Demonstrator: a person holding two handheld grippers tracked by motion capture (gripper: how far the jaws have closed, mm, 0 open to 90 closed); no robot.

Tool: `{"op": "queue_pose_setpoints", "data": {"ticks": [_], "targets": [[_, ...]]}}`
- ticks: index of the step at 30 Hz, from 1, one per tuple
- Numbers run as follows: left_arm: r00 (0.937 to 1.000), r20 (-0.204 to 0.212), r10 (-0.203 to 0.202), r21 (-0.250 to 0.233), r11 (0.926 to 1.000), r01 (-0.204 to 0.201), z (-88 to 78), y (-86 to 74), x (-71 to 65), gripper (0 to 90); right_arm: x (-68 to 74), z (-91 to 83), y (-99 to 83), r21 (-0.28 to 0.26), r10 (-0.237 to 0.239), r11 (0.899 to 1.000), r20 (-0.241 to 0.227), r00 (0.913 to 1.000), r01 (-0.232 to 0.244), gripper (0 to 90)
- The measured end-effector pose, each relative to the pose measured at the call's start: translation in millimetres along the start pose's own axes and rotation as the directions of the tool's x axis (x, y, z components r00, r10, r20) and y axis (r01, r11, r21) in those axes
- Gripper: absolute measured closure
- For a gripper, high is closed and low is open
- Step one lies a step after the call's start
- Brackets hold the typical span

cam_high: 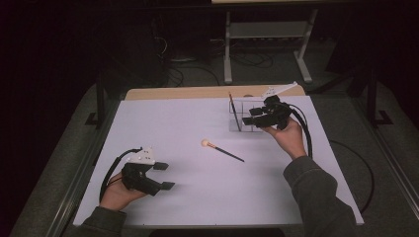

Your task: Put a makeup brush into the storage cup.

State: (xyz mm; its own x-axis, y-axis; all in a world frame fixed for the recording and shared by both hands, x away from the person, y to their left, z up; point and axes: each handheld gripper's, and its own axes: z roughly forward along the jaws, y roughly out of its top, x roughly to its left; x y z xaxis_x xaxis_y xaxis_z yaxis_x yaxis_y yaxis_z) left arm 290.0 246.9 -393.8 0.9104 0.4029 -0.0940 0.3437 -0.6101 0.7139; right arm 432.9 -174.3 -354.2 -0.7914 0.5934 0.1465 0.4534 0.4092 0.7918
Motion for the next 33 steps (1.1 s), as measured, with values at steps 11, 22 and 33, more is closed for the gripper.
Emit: {"op": "queue_pose_setpoints", "data": {"ticks": [11, 22, 33], "targets": [[1.0, -0.006, -0.002, 0.001, 1.0, 0.002, -1.7, 0.0, -0.4, 27.5, 8.3, 0.0, -4.4, 0.012, -0.007, 1.0, -0.008, 0.9999, 0.007, 36.7], [1.0, -0.006, 0.001, -0.001, 1.0, -0.001, -2.5, -0.2, 0.1, 27.5, 17.5, -2.4, -7.8, 0.016, -0.02, 1.0, -0.019, 0.9996, 0.021, 34.5], [1.0, -0.005, 0.004, -0.002, 1.0, -0.004, -2.3, 0.4, 0.2, 27.4, 24.6, -4.7, -12.3, 0.027, -0.03, 0.999, -0.024, 0.9993, 0.03, 33.3]]}}
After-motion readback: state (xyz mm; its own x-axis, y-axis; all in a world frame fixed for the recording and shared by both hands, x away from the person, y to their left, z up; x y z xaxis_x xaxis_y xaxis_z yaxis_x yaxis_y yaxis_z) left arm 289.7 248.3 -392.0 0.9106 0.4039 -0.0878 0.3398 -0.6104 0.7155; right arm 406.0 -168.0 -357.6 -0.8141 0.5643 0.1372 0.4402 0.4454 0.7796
